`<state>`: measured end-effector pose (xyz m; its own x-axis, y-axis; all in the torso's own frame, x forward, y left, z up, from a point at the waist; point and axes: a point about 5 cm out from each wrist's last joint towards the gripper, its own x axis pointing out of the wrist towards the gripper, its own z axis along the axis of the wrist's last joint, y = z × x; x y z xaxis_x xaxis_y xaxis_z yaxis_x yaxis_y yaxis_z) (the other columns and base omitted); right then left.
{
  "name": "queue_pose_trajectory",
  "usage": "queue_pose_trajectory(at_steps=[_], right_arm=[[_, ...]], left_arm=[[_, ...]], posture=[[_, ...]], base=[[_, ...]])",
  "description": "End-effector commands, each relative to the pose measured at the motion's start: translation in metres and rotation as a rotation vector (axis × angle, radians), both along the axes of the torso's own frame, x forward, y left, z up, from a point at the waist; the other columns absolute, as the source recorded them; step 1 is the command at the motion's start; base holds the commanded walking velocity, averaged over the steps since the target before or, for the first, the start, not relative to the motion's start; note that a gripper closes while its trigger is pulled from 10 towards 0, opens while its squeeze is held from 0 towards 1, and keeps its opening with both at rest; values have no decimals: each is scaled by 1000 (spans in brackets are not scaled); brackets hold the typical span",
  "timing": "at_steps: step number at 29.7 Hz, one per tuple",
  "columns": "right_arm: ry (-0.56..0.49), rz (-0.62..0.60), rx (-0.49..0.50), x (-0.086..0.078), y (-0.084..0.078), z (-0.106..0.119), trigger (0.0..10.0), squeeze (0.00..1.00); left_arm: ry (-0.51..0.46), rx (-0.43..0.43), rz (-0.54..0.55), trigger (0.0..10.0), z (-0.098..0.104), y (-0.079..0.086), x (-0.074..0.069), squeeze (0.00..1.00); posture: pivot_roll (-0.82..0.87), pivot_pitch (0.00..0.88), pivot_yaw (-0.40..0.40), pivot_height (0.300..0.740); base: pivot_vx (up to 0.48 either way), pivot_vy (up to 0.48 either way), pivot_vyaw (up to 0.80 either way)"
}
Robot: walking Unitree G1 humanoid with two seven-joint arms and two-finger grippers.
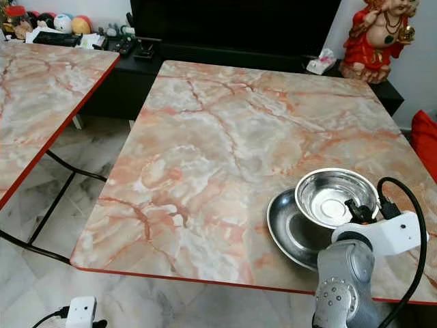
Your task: Setting the table
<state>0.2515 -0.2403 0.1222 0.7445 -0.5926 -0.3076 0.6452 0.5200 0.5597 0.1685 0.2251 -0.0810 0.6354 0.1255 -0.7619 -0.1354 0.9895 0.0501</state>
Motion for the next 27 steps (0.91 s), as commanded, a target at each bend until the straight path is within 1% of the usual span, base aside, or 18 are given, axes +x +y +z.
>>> queue_pose_trajectory(at_steps=[1, 2, 4, 6, 7, 15, 16, 22, 26, 27], right_arm=[[69, 21, 67, -12, 8, -21, 10000, 0], [69, 21, 67, -12, 8, -21, 10000, 0], [99, 58, 95, -12, 12, -27, 10000, 0], [105, 73, 90, -12, 13, -27, 10000, 0], [124, 80, 92, -12, 14, -29, 10000, 0], [162, 45, 94, -19, 9, -33, 10000, 0], [162, 49, 111, -19, 9, -34, 10000, 0], [209, 56, 111, -20, 10, -40, 10000, 0], [228, 76, 125, -21, 12, -42, 10000, 0], [247, 94, 113, -22, 13, -43, 10000, 0]], left_arm=[[35, -7, 4, 10000, -4, -2, -8, 0], [35, -7, 4, 10000, -4, -2, -8, 0], [34, -6, 6, 10000, -4, -2, -7, 0], [34, -7, 7, 10000, -4, -3, -7, 0], [34, -7, 6, 10000, -4, -3, -6, 0], [36, -11, 3, 10000, -4, -4, -5, 0], [36, -10, 3, 10000, -4, -4, -6, 0], [33, -2, -10, 10000, -3, -3, -4, 0], [32, -1, -11, 10000, -3, -2, -5, 0], [31, -1, -12, 10000, -3, -3, -5, 0]], posture=[[59, 87, -93, 740], [59, 87, -93, 740], [60, 87, -93, 740], [60, 88, -94, 740], [59, 91, -94, 740], [56, 94, -93, 740], [56, 94, -93, 740], [59, 97, -95, 740], [54, 97, -93, 740], [53, 97, -93, 740]], base=[[0, 0, 0], [0, 0, 0], [0, 0, 0], [0, 0, 0], [0, 0, 0], [0, 0, 0], [0, 0, 0], [0, 0, 0], [0, 0, 0], [0, 0, 0]])
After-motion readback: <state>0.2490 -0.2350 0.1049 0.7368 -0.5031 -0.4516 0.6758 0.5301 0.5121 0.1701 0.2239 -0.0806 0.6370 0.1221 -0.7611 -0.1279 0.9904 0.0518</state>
